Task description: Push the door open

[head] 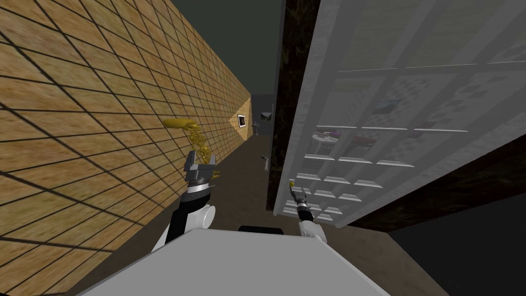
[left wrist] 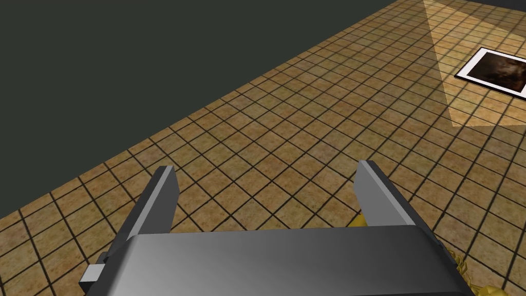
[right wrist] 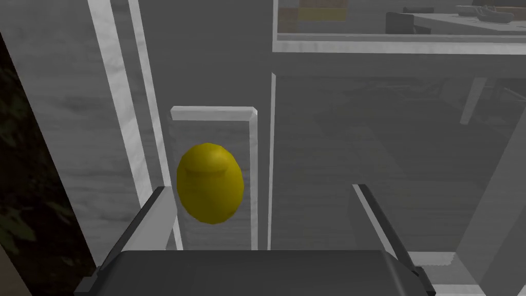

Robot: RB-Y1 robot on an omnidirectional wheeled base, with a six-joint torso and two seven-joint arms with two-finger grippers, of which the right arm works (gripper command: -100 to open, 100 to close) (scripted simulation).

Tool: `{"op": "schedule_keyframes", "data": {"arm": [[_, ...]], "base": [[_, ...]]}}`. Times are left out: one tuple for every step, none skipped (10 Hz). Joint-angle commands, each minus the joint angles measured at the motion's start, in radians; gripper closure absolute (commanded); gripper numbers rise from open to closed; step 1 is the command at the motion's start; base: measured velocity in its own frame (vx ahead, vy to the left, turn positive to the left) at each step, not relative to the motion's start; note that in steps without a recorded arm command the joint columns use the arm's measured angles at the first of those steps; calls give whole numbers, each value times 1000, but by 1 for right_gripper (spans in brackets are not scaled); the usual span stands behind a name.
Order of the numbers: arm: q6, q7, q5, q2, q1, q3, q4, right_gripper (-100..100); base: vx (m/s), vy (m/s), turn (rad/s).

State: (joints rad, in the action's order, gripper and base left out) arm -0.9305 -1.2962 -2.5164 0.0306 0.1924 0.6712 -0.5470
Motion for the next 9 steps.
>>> {"op": "schedule_keyframes", "data": {"arm": [[-4, -15, -13, -22, 3, 5, 6, -100], [5, -3, -5, -18, -5, -1, -15, -100], [5, -3, -5, -18, -5, -1, -15, 100], [5, -3, -5, -18, -5, -1, -15, 100], [5, -3, -5, -18, -5, -1, -15, 100], [5, -3, -5, -18, -5, -1, -15, 100], [5, -3, -5, -18, -5, -1, -15, 100], [5, -3, -5, -18, -5, -1, -15, 100], [-2, 13, 23, -9, -5, -19, -9, 100]], "base": [[188, -38, 95], [82, -19, 25], [-11, 11, 8], [-33, 32, 50], [-24, 18, -26], [-13, 5, -11], [0, 0, 0], [0, 0, 0], [-120, -38, 30]]}}
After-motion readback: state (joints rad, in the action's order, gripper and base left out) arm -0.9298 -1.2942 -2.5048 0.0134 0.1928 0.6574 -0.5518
